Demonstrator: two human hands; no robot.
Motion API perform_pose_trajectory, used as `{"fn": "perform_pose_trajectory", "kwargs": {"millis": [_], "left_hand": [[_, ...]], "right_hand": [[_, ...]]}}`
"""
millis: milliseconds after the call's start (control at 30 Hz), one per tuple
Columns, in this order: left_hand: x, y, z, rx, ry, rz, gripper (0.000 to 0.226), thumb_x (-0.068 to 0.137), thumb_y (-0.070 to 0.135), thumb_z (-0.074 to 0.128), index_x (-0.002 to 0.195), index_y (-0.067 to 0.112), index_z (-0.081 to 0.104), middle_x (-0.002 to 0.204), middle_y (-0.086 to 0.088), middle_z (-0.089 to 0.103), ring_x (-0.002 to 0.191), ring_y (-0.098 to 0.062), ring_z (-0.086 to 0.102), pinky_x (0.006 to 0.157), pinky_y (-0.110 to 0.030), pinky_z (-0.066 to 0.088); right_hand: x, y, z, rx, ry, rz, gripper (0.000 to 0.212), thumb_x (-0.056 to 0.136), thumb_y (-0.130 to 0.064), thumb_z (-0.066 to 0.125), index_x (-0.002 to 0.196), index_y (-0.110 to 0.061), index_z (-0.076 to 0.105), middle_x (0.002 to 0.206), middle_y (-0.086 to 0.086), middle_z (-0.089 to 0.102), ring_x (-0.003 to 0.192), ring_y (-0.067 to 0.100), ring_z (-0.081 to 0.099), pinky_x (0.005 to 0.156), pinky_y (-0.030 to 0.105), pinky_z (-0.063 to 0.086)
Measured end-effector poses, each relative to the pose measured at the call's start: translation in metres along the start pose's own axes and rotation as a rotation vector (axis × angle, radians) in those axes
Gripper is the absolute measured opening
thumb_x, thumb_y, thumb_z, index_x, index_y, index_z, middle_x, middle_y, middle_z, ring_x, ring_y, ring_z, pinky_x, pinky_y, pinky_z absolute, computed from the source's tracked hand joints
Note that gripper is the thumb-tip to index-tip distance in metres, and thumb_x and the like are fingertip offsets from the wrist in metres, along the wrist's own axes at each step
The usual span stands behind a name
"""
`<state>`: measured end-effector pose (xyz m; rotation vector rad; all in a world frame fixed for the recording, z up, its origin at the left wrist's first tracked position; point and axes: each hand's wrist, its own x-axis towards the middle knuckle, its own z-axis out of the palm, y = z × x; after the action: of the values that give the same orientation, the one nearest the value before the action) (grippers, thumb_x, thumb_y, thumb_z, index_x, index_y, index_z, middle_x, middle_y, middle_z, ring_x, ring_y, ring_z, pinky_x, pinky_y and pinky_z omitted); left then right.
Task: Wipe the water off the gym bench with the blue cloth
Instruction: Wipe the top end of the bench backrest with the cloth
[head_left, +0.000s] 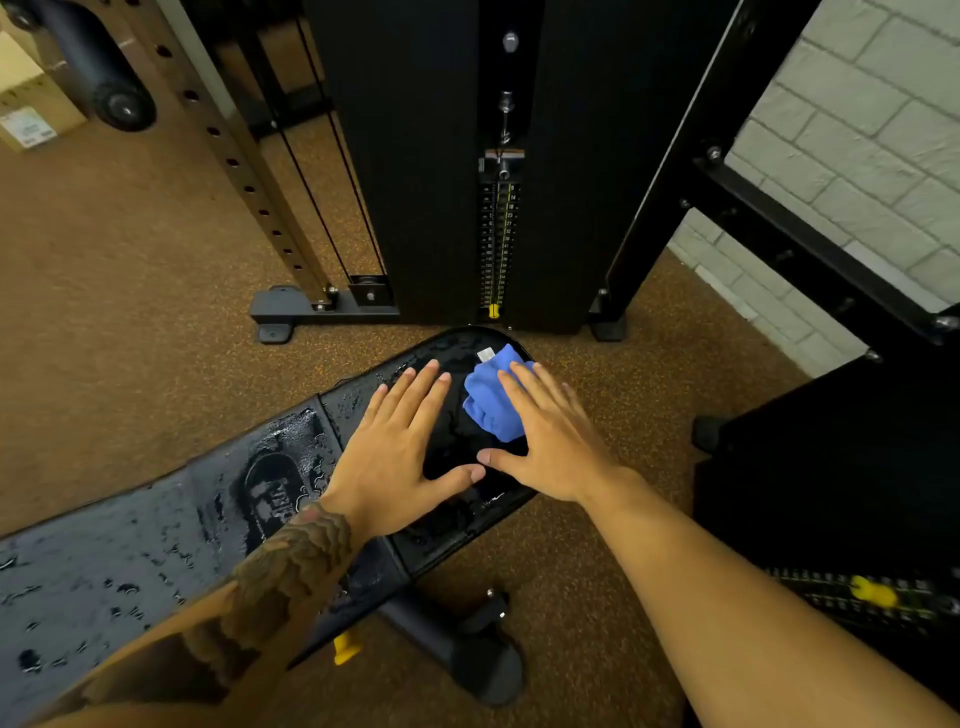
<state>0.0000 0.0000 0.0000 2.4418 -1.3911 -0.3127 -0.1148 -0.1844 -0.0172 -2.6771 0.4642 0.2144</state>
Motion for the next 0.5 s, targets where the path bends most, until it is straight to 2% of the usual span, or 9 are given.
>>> {"fn": "perform_pose_trajectory", "kwargs": {"millis": [67, 267, 500], "left_hand": [[0.0, -0.004, 0.002, 0.024, -0.007, 0.019, 0.101, 0.079, 0.082, 0.038, 0.153, 0.022, 0.004, 0.16, 0.005, -0.003, 0.147, -0.014, -0.005, 0.119, -0.04, 0.001], [0.001, -0.019, 0.012, 0.044, -0.004, 0.018, 0.101, 0.079, 0.081, 0.039, 0.153, 0.023, 0.004, 0.16, 0.005, -0.003, 0.147, -0.015, -0.005, 0.12, -0.043, 0.003], [-0.002, -0.029, 0.021, 0.042, -0.003, -0.009, 0.101, 0.079, 0.082, 0.039, 0.153, 0.022, 0.005, 0.16, 0.004, -0.002, 0.147, -0.016, -0.005, 0.12, -0.045, 0.005]], "right_hand": [[0.002, 0.003, 0.005, -0.023, 0.016, -0.016, 0.096, 0.084, -0.064, 0.052, 0.153, -0.021, 0.001, 0.161, -0.001, -0.003, 0.146, 0.017, -0.012, 0.119, 0.046, 0.002], [0.006, 0.01, 0.019, -0.046, 0.064, -0.022, 0.079, 0.092, -0.039, 0.051, 0.153, -0.023, 0.003, 0.161, -0.004, 0.001, 0.147, 0.015, -0.007, 0.118, 0.042, 0.001], [0.007, 0.012, 0.035, -0.048, 0.131, -0.024, 0.068, 0.095, -0.03, 0.048, 0.152, -0.03, 0.011, 0.16, -0.004, 0.012, 0.147, 0.017, 0.003, 0.117, 0.043, 0.003]]}}
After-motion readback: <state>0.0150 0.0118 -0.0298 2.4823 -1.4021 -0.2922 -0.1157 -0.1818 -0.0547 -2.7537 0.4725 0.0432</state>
